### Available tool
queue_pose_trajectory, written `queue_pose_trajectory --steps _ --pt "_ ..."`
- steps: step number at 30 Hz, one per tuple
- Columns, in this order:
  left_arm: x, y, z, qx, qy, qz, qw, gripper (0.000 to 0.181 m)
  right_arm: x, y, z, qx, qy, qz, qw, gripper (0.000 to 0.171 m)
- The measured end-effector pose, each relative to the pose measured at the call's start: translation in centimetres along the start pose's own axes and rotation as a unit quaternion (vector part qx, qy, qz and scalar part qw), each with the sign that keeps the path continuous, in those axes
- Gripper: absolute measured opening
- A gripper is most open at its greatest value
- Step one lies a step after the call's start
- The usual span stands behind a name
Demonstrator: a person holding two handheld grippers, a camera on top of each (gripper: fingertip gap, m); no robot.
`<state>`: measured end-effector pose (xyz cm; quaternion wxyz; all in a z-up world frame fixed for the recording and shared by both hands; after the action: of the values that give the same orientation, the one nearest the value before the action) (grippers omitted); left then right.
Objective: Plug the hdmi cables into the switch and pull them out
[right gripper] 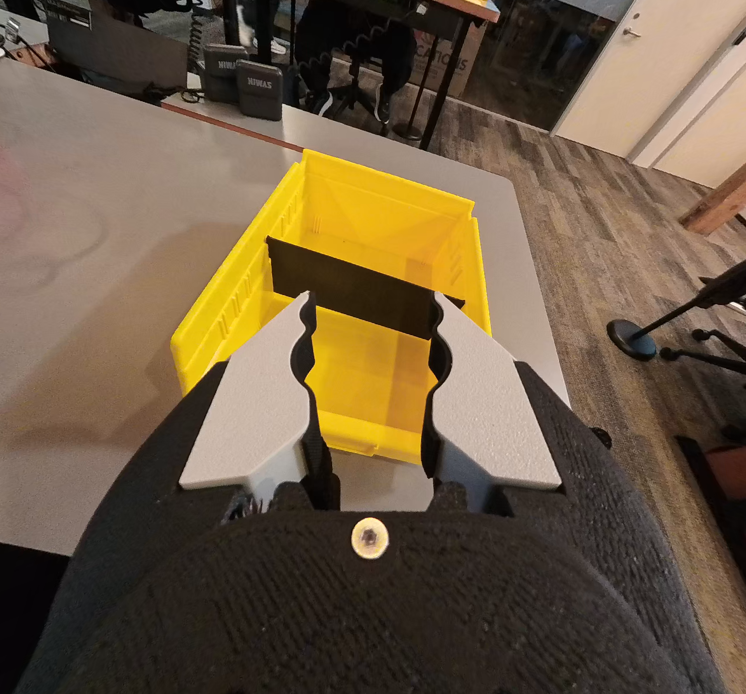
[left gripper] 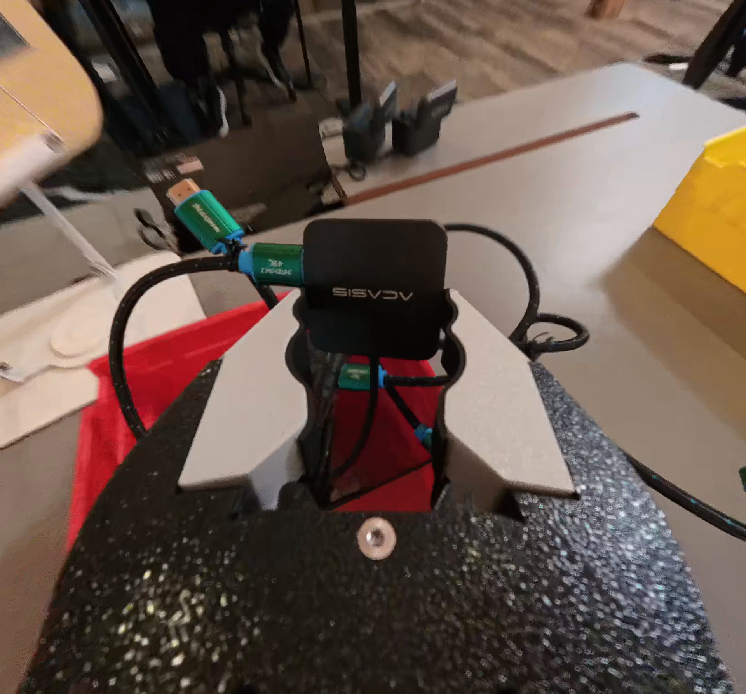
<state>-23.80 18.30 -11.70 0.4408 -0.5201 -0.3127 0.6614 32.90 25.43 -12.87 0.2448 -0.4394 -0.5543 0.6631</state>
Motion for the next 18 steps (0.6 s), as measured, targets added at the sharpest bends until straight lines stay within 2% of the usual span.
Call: queue_pose_trajectory --steps 5,9,14,18 --pt "-4.7 -5.1 -0.8 0.074 -0.064 -0.094 0.991 0.064 0.1 -0.1 0.2 -0.003 -0.001 0.0 1.0 0.054" --pt "-8.7 -10.6 -2.9 0.13 -0.075 -0.175 0.973 0.064 0.2 -0.2 0.6 -0.008 -0.005 -0.001 1.0 0.054" --pt "-12.1 -16.1 -7.9 0.193 -0.008 -0.268 0.944 0.064 0.2 -0.4 1.0 -0.014 -0.011 -0.005 1.0 0.054" --pt "-12.8 -17.5 -13.2 0.245 0.067 -0.311 0.916 0.064 0.1 -0.7 1.5 -0.017 -0.025 -0.016 0.999 0.054"
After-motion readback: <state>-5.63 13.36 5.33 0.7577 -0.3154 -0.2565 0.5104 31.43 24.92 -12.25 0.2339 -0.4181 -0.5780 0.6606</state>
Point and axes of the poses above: each gripper's, where its closed fingertips meet, x out along the fingers, y out of its underside, z = x × y across the jaws, the point moved 9 cm from there along -x, back along the fingers, and after that the axes turned 14 degrees about x, right-handed, at the moved point
